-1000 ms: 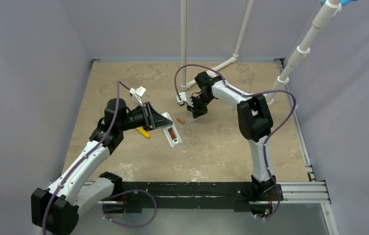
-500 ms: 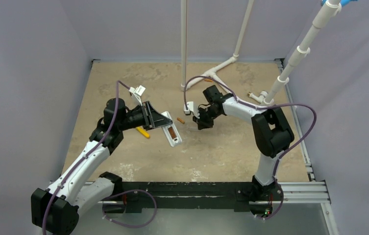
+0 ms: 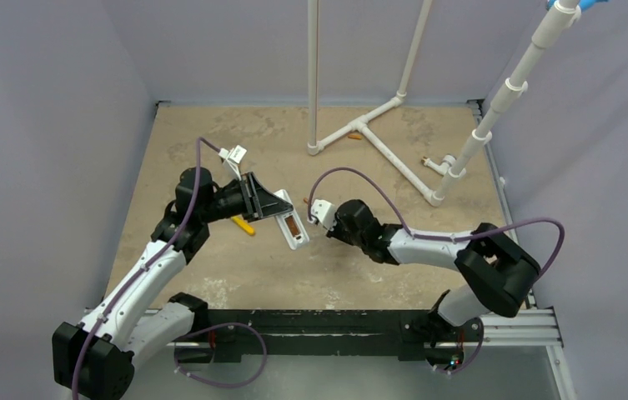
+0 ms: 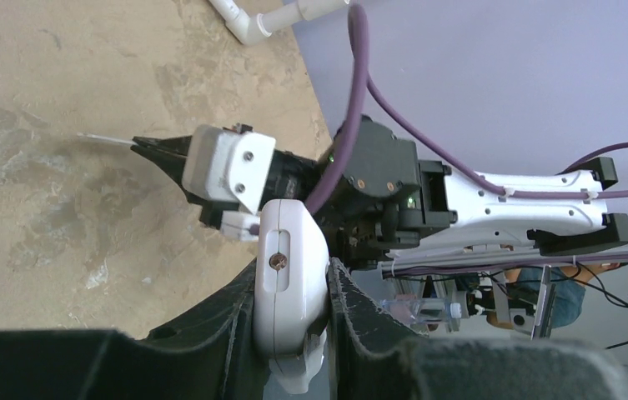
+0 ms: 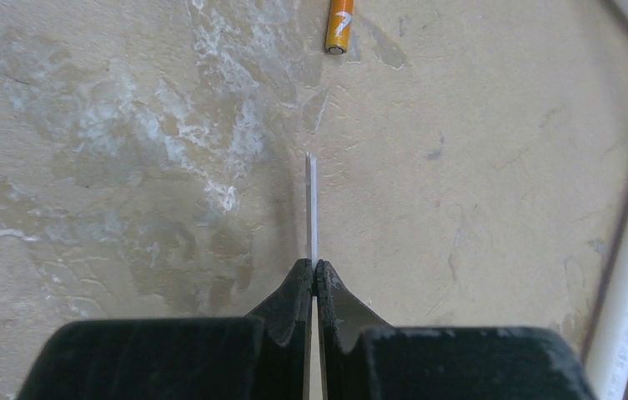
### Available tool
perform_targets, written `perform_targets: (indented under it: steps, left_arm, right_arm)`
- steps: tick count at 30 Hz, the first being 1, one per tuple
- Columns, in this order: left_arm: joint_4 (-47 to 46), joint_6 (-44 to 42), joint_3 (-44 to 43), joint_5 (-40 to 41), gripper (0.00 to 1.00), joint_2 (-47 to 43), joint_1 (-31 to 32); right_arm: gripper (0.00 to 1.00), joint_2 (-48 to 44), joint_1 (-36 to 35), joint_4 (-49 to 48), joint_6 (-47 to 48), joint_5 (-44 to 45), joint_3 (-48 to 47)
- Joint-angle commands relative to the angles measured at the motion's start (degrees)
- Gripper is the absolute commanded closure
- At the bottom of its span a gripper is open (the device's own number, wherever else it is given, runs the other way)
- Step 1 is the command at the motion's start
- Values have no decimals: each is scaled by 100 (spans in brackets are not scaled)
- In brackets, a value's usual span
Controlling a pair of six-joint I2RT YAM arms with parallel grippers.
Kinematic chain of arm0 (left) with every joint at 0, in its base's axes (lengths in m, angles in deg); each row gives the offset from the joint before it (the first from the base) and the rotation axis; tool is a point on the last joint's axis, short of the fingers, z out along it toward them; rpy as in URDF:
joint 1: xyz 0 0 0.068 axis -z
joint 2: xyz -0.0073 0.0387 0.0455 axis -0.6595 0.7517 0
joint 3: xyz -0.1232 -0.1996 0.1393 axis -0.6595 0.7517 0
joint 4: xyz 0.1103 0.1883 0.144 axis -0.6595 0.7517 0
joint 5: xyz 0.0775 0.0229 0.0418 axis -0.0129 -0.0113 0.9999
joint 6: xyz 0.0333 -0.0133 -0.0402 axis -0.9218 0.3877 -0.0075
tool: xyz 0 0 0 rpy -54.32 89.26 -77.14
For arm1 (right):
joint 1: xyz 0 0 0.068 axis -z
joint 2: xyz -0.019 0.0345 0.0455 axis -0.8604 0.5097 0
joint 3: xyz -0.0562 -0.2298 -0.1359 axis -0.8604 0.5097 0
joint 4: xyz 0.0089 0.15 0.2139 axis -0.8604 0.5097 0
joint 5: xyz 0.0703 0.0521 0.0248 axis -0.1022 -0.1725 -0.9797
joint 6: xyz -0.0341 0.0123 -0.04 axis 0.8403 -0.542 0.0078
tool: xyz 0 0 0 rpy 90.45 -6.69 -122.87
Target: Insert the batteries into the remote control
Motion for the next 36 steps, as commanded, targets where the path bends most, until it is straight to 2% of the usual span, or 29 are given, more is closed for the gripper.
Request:
perform_targets:
  steps: [1,4,13,20,28,36]
  left_arm:
    - [-200,-75,-22,0,100,-98,-58]
    - [-154,-111,-27,113,100,-152,-76]
    - [137,-190,-99,258,100,-234,-144]
    - [270,-151,-41,208,100,-477,-682]
    - [691,-195,-54,113,100,-711,-1520]
    - [881,-306,-174,82,100,-787,-1749]
  right_arm:
    - [100,-541,-488,-1303,-346,1407,558]
    - [100,-796,-788,-1367,-321,1662,848]
    - [100,-929,-1555,-342,-478,1852,901]
    - [100,-1261,-1615,-319,-693,1932,1054]
    - [100,-1039,-1634,-56,-505,1592,890]
    - [100,-771,-1914,207,-208,1699,857]
